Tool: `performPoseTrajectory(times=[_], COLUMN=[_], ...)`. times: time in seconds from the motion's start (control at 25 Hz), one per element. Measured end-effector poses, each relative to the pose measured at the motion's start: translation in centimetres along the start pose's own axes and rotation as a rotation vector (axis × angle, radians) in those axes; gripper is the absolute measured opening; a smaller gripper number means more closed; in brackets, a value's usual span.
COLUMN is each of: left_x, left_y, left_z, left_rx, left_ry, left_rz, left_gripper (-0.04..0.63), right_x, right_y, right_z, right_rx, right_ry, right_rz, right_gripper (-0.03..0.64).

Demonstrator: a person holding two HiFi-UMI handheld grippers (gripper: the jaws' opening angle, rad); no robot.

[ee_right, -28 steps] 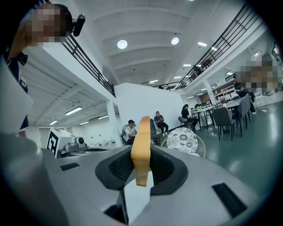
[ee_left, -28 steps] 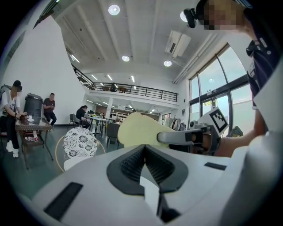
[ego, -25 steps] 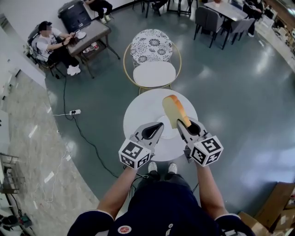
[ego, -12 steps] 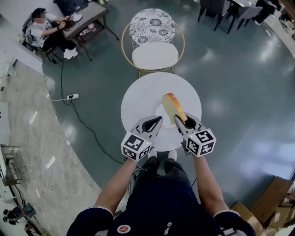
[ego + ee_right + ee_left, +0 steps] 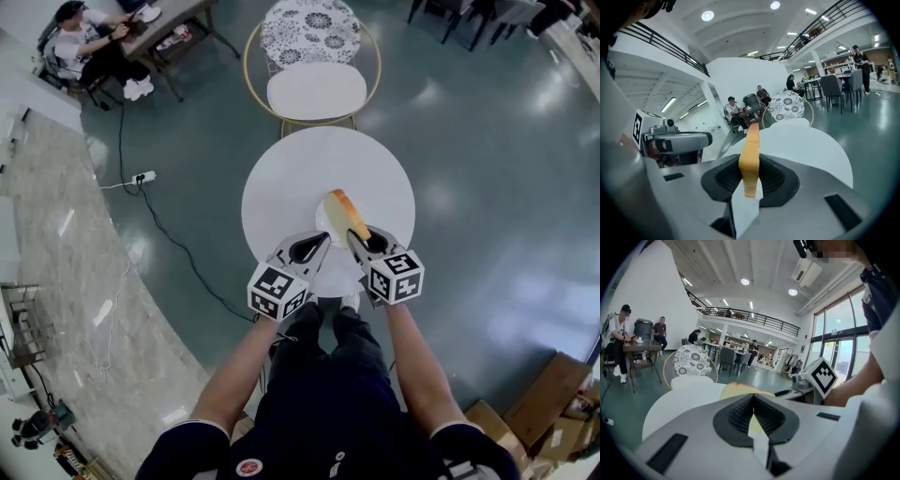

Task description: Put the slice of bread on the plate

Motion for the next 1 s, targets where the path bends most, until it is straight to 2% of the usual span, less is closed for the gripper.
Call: performPoseTrajectory(times=[0.24,0.68,1.0], left_x=[0.1,0.6,-0.4], left_y=[1.3,2.2,2.2], left_z=[-0.4,-0.7,-1.6], left_rx=[0.033,0.058,0.071], left_ry=[-0.001,0.007,0.03], left_rz=[0.029,0.047,0.044], left_gripper=[0.008,0.008,0.008], right_x=[-0.9,-1.3,-2.2], right_y=[1.8,3.3,3.5], right_z=[-2.0,-3.0,-2.8], right_rx=[0.061,0.093,0.108], right_ry=[0.004,0.005,0.019], right_rz=[-0.029,-0.077,-0.05], right_gripper=[0.089,0.089,0.089])
Point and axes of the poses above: the fingertips, and each gripper's own axes: z backward along the fingers, x to its left, y out of its underside, the point moved 9 cm from there along z, backward along the fingers, and after that the axes turned 5 degrees about x, right-handed, at the moved point
